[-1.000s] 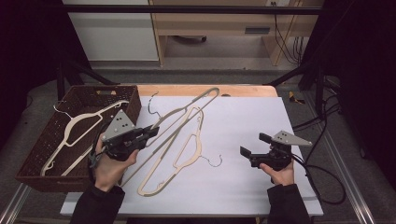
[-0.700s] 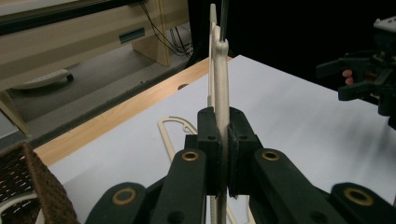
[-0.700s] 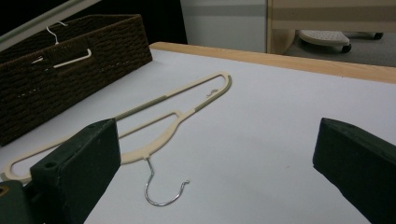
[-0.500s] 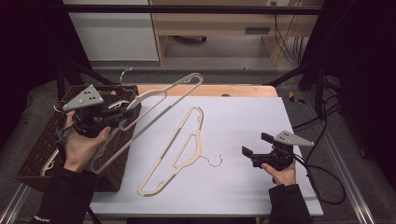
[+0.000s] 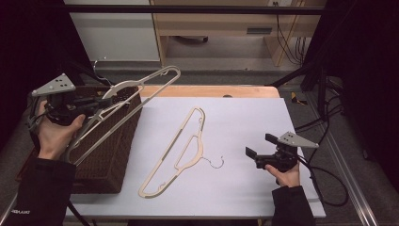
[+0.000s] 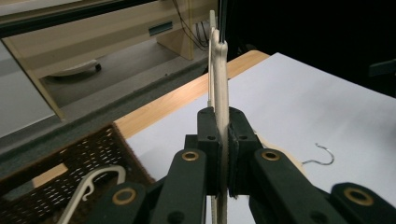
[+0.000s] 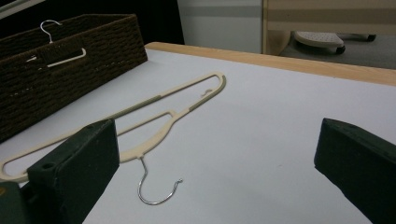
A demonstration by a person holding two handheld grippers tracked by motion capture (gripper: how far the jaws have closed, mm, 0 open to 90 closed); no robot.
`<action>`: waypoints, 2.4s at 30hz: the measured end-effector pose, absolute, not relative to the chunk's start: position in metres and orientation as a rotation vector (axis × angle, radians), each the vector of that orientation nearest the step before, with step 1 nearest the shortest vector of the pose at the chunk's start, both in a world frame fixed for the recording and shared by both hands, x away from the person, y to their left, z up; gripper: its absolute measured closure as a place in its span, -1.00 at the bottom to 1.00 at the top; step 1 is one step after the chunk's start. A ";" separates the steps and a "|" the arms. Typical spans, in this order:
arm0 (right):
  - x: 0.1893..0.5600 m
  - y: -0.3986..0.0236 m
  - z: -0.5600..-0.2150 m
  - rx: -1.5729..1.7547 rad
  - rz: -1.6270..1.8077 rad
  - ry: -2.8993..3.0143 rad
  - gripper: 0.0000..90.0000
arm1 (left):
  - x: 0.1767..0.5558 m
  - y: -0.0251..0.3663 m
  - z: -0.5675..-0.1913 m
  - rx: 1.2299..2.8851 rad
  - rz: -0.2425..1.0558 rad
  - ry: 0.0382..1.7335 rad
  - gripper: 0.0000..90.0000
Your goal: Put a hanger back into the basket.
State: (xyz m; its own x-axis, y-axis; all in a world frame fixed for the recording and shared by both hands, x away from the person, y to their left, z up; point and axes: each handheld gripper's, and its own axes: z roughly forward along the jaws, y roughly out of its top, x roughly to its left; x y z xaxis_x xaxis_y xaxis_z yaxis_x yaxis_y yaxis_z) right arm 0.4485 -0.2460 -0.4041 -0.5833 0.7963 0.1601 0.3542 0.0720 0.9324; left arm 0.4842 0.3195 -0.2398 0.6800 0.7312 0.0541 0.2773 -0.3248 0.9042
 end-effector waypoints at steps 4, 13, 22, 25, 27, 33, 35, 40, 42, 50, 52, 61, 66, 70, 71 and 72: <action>0.448 -0.246 -0.404 1.144 1.524 1.957 -0.99 | 0.493 0.336 -0.244 1.901 0.579 0.812 0.91; 0.449 -0.245 -0.404 1.146 1.521 1.964 -0.99 | 0.500 0.370 -0.247 1.912 0.585 0.856 0.91; 0.449 -0.246 -0.404 1.144 1.523 1.967 -0.99 | 0.510 0.395 -0.259 1.964 0.598 0.898 0.91; 0.450 -0.246 -0.404 1.144 1.522 1.963 -0.99 | 0.512 0.405 -0.265 1.946 0.591 0.918 0.91; 0.450 -0.247 -0.405 1.147 1.527 1.962 -0.99 | 0.513 0.411 -0.268 1.937 0.591 0.932 0.91; 0.450 -0.247 -0.405 1.151 1.536 1.961 -0.99 | 0.515 0.426 -0.277 1.943 0.580 0.947 0.91; 0.450 -0.248 -0.405 1.142 1.527 1.967 -0.99 | 0.516 0.430 -0.280 1.942 0.571 0.950 0.91; 0.450 -0.249 -0.404 1.149 1.532 1.954 -0.99 | 0.518 0.439 -0.287 1.943 0.569 0.987 0.91; 0.450 -0.249 -0.404 1.149 1.534 1.954 -0.99 | 0.518 0.441 -0.290 1.939 0.574 1.001 0.91; 0.450 -0.249 -0.404 1.145 1.532 1.960 -0.99 | 0.515 0.449 -0.306 1.948 0.549 1.047 0.91; 0.450 -0.249 -0.404 1.146 1.531 1.957 -0.99 | 0.514 0.449 -0.313 1.948 0.537 1.064 0.91; 0.450 -0.249 -0.404 1.155 1.535 1.959 -0.98 | 0.512 0.448 -0.350 1.927 0.486 1.132 0.91; 0.450 -0.248 -0.404 1.152 1.531 1.962 -0.99 | 0.514 0.446 -0.364 1.935 0.471 1.168 0.90; 0.450 -0.248 -0.405 1.148 1.530 1.968 -0.99 | 0.516 0.447 -0.373 1.920 0.471 1.215 0.88; 0.450 -0.248 -0.405 1.148 1.531 1.969 -0.98 | 0.516 0.447 -0.375 1.917 0.478 1.233 0.86; 0.450 -0.248 -0.405 1.148 1.531 1.969 -0.98 | 0.516 0.447 -0.376 1.925 0.487 1.247 0.86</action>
